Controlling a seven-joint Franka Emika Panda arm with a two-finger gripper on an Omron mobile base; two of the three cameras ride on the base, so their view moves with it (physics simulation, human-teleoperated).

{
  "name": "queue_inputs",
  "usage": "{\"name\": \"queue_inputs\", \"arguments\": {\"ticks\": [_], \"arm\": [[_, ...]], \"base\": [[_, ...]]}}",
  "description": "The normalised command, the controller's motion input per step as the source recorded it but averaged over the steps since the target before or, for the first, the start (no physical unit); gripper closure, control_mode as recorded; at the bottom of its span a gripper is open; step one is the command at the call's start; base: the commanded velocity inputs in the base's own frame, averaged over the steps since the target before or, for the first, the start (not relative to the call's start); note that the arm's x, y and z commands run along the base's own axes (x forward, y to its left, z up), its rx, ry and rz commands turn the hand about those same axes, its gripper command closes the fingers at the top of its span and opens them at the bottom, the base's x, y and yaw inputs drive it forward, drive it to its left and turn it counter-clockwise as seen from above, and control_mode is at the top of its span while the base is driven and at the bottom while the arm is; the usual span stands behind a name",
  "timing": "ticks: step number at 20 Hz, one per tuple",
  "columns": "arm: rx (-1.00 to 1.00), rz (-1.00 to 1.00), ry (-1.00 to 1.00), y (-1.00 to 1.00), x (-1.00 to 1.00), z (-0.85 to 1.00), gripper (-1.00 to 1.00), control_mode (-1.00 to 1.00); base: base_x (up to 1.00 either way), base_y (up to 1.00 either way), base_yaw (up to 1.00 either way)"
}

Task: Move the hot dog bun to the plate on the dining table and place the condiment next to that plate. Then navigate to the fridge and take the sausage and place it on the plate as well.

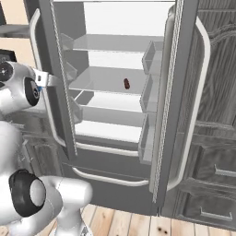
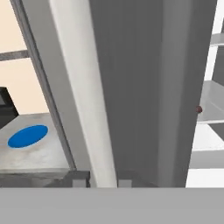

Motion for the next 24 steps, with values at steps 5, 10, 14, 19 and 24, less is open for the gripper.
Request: {"name": "queue_inputs", "arguments": {"ticks": [5,10,14,19,24], "arm": [[0.0,0.07,0.0,0.5,-0.89,0.0,-1.0,-1.0],[0.11,0.01,0.0,-0.14,-0.48,0.15,-1.0,-1.0],[0.34,0.0,0.14,-0.95,-0.11,0.61,-1.0,-1.0],[0.35,0.01,0.23,-1.0,0.0,0.58,-1.0,-1.0],[0.34,0.03,0.21,-0.73,0.1,0.27,-1.0,-1.0]], "base": [[0.0,0.0,0.0],[0.0,0.0,0.0],[0.0,0.0,0.0],[0.0,0.0,0.0],[0.0,0.0,0.0]]}}
